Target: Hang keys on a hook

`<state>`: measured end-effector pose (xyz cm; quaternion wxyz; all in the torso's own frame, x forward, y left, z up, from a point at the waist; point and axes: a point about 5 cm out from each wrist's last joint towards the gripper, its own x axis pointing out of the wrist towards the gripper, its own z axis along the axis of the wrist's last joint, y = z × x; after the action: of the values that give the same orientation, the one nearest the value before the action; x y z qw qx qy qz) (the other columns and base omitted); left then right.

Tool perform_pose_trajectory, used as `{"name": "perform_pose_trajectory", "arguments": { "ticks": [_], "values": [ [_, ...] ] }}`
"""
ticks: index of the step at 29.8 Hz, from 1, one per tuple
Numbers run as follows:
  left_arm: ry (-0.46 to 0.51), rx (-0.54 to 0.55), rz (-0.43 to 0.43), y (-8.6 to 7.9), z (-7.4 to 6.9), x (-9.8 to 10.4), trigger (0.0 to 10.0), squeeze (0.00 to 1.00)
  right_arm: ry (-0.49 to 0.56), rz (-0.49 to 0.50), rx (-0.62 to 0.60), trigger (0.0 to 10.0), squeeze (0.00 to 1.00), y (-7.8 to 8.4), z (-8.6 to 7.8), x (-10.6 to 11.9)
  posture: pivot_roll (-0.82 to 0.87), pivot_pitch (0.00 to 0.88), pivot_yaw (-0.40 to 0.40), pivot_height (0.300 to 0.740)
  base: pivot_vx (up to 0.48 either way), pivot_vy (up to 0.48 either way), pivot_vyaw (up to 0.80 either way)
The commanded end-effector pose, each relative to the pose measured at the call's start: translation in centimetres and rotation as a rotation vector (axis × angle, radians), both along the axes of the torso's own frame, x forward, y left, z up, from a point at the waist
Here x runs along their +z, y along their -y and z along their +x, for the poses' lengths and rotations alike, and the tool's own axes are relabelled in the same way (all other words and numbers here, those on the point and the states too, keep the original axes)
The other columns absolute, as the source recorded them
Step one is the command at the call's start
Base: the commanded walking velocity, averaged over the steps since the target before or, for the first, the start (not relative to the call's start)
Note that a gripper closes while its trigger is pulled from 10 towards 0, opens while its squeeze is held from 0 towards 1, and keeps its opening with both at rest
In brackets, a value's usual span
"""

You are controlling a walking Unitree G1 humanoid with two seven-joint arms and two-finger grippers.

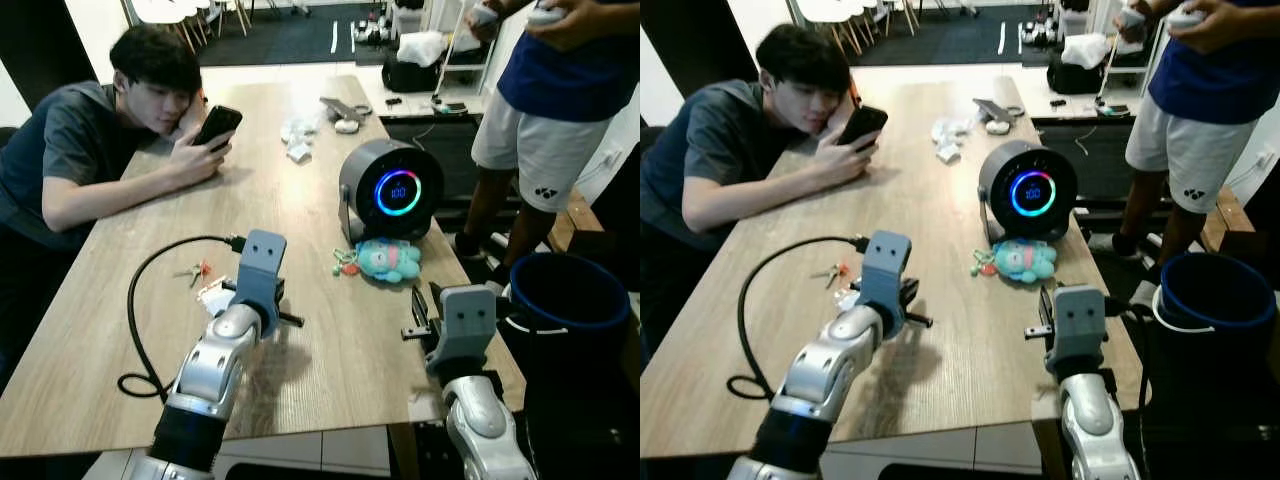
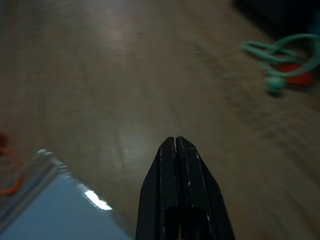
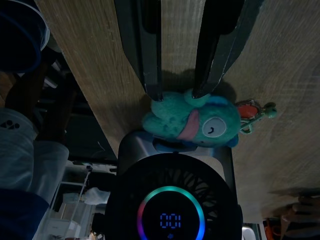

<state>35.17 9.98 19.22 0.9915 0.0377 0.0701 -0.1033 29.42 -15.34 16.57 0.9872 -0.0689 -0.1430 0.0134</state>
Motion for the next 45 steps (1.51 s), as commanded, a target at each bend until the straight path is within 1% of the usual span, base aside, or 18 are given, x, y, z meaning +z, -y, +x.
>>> {"name": "perform_pose_trajectory", "arguments": {
  "ticks": [1, 8, 10, 13, 19, 20, 22, 23, 27, 28, 29, 30, 31, 34, 35, 37, 39, 45],
  "values": [
    [-0.016, 0.059, -0.014, -0.2, 0.4, -0.3, 10.0, 0.00, -0.017, 0.009, 0.003, 10.0, 0.00, 0.0, -0.3, -0.5, 0.00, 0.237, 0.080, 0.740, 0.000, 0.000, 0.00],
    [-0.004, 0.221, 0.011, -2.1, 2.4, 0.8, 10.0, 0.05, -0.025, 0.011, 0.001, 10.0, 0.00, -0.2, -0.5, -0.7, 0.00, 0.245, 0.085, 0.740, 0.000, 0.000, 0.00],
    [0.003, 0.298, 0.038, -3.9, 3.3, 1.3, 10.0, 0.13, -0.026, 0.012, -0.001, 10.0, 0.00, -0.2, -0.5, -0.7, -0.01, 0.246, 0.089, 0.740, 0.000, 0.000, 0.00],
    [0.005, 0.325, 0.047, -4.7, 3.6, 1.5, 10.0, 0.13, -0.026, 0.012, -0.003, 10.0, 0.00, -0.1, -0.6, -0.7, -0.01, 0.246, 0.090, 0.740, 0.000, 0.000, 0.00],
    [-0.034, 0.411, 0.147, -8.4, 4.2, 0.9, 10.0, 0.11, -0.028, 0.013, -0.013, 10.0, 0.00, 0.1, -0.7, -0.8, 0.00, 0.244, 0.093, 0.740, 0.000, 0.000, 0.00],
    [-0.035, 0.442, 0.153, -9.2, 4.2, 0.9, 10.0, 0.45, -0.027, 0.013, -0.012, 10.0, 0.00, 0.1, -0.6, -0.8, -0.01, 0.243, 0.093, 0.740, 0.000, 0.000, 0.00],
    [-0.036, 0.460, 0.157, -9.7, 4.2, 0.9, 10.0, 0.45, -0.026, 0.013, -0.012, 10.0, 0.00, 0.0, -0.6, -0.8, -0.01, 0.243, 0.093, 0.740, 0.000, 0.000, 0.00],
    [-0.032, 0.464, 0.166, -10.2, 4.2, 1.1, 10.0, 0.73, -0.025, 0.014, -0.012, 10.0, 0.00, 0.0, -0.6, -0.8, -0.01, 0.243, 0.093, 0.740, 0.000, 0.000, 0.00],
    [-0.032, 0.423, 0.176, -10.6, 4.1, 1.3, 10.0, 0.74, -0.023, 0.014, -0.013, 10.0, 0.00, 0.0, -0.6, -0.7, -0.01, 0.243, 0.093, 0.740, 0.000, 0.000, 0.00],
    [-0.044, 0.369, 0.174, -10.8, 3.9, 1.4, 10.0, 0.76, -0.022, 0.013, -0.017, 10.0, 0.00, 0.2, -0.6, -0.7, -0.01, 0.242, 0.094, 0.740, 0.000, 0.000, 0.00],
    [-0.044, 0.369, 0.174, -10.8, 3.9, 1.4, 10.0, 0.76, -0.022, 0.013, -0.017, 10.0, 0.00, 0.2, -0.6, -0.7, -0.01, 0.242, 0.094, 0.740, 0.000, 0.000, 0.00],
    [-0.058, 0.325, 0.162, -11.0, 3.5, 1.4, 10.0, 0.70, -0.022, 0.012, -0.019, 10.0, 0.00, 0.3, -0.6, -0.7, -0.01, 0.242, 0.094, 0.740, 0.000, 0.000, 0.00],
    [-0.070, 0.278, 0.138, -11.0, 3.2, 1.6, 10.0, 0.33, -0.023, 0.012, -0.020, 10.0, 0.00, 0.3, -0.7, -0.7, 0.00, 0.241, 0.091, 0.740, 0.000, 0.000, 0.00],
    [-0.070, 0.278, 0.138, -11.0, 3.2, 1.6, 10.0, 0.33, -0.023, 0.012, -0.020, 10.0, 0.00, 0.3, -0.7, -0.7, 0.00, 0.241, 0.091, 0.740, 0.000, 0.000, 0.00],
    [-0.092, 0.175, 0.090, -10.0, 2.6, 1.7, 10.0, 0.00, -0.023, 0.012, -0.015, 10.0, 0.00, 0.2, -0.6, -0.7, 0.00, 0.241, 0.087, 0.740, 0.000, 0.000, 0.00],
    [-0.092, 0.175, 0.090, -10.0, 2.6, 1.7, 10.0, 0.00, -0.023, 0.012, -0.015, 10.0, 0.00, 0.2, -0.6, -0.7, 0.00, 0.241, 0.087, 0.740, 0.000, 0.000, 0.00],
    [-0.094, 0.116, 0.073, -8.9, 2.2, 1.8, 10.0, 0.00, -0.023, 0.013, -0.010, 10.0, 0.00, 0.1, -0.5, -0.7, 0.00, 0.241, 0.085, 0.740, 0.000, 0.000, 0.00],
    [-0.041, 0.192, 0.100, -6.8, 2.7, 1.5, 10.0, 0.00, -0.023, 0.013, -0.005, 10.0, 0.00, 0.0, -0.4, -0.7, 0.00, 0.243, 0.083, 0.740, 0.000, 0.000, 0.00]
  ]
}}
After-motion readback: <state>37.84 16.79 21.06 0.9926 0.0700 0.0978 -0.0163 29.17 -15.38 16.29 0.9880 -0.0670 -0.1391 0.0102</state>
